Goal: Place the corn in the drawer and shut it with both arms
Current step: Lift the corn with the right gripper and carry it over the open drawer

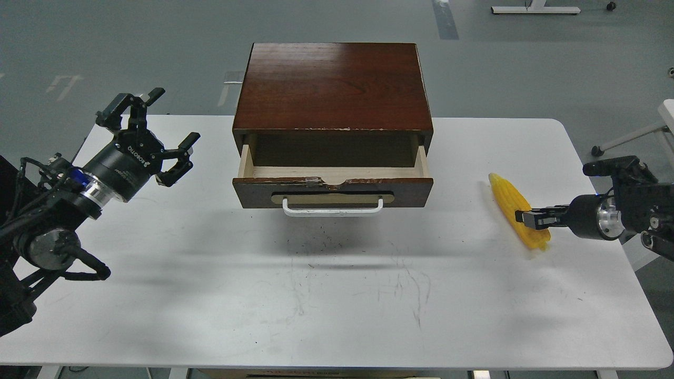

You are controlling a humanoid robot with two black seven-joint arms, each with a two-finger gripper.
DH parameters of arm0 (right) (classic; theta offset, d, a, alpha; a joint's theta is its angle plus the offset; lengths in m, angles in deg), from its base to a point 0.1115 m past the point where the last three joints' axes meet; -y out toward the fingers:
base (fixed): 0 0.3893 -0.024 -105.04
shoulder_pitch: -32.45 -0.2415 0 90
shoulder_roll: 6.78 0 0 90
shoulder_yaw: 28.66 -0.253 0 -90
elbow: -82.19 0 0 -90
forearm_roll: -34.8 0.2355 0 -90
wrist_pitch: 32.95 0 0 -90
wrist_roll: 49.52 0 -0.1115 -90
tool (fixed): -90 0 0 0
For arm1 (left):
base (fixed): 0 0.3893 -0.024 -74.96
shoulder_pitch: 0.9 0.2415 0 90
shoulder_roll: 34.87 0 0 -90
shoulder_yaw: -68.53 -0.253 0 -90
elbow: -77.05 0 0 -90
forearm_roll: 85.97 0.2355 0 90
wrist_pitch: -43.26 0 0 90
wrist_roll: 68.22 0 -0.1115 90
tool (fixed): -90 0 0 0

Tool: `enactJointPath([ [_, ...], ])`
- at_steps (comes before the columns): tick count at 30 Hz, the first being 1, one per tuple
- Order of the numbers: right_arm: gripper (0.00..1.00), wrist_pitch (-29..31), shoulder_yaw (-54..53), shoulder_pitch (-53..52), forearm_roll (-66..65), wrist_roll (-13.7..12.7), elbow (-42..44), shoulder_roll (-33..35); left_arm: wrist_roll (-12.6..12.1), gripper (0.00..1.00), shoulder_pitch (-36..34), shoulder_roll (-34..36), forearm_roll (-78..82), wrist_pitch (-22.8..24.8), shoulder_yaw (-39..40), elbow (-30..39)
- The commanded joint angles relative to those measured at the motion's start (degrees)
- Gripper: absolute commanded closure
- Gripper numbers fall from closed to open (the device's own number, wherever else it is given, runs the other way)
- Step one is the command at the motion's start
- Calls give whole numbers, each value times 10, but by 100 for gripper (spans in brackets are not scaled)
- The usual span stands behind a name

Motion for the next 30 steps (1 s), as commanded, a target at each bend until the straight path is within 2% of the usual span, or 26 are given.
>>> enactJointPath([
  [1, 82, 1, -3, -83, 3, 0, -41, 31, 0, 1, -2, 0, 0, 0, 1, 0],
  [6, 81, 8, 2, -226, 3, 0, -78, 39, 0, 1, -3, 0, -1, 0, 1, 0],
  [10, 81, 15, 4, -301, 3, 0, -101, 31, 0, 1, -4, 1, -1, 0, 2, 0],
  [20, 82, 3, 74, -420, -7, 0, -125, -130, 0, 1, -4, 27, 0, 0, 2, 5],
  [24, 82, -27, 110, -444, -53, 0, -144, -206, 0, 1, -4, 37, 0, 0, 1, 5],
  [30, 82, -64, 144, -448, -105, 0, -153, -257, 0, 1, -4, 43, -1, 0, 1, 9],
])
